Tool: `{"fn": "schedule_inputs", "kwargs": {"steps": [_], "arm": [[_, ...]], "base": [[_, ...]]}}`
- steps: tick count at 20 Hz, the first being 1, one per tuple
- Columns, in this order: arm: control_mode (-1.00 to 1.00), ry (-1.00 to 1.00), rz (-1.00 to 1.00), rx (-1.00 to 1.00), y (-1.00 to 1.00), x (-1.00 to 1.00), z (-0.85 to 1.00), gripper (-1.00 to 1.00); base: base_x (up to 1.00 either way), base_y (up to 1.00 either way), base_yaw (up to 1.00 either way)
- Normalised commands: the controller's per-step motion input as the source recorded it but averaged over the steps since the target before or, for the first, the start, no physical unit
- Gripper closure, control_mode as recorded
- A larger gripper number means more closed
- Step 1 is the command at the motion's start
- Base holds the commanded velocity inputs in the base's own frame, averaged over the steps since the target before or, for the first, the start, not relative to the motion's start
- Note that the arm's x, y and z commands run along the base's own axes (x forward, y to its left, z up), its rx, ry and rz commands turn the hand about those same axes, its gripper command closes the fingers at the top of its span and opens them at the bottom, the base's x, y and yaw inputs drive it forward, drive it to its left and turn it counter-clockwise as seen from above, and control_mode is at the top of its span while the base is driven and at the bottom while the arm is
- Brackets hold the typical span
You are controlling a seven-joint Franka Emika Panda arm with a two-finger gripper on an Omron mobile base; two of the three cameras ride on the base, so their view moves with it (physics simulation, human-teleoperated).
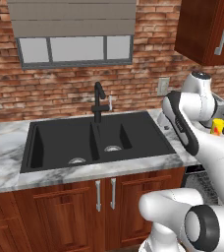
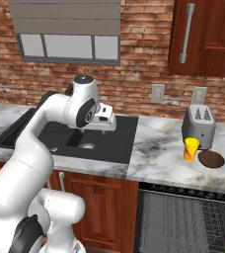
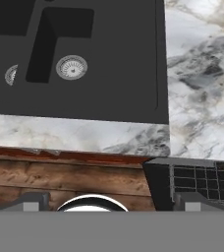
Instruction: Pick up the cup and bowl from the counter, place them in the dishwasher, and close the dishwasher door.
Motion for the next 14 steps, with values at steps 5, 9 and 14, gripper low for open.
{"fn": "schedule_inputs", "kwargs": {"steps": [5, 9, 14], "arm": [[-1.00, 0.00, 0.00, 0.00, -0.36, 0.00, -0.22, -1.00], [-1.00, 0.00, 0.00, 0.00, -0.29, 0.00, -0.24, -1.00], [-1.00, 0.00, 0.00, -0.01, -0.26, 0.00, -0.18, -1.00]], "base": [[0.00, 0.00, 0.00], [0.00, 0.00, 0.00], [0.00, 0.00, 0.00]]}}
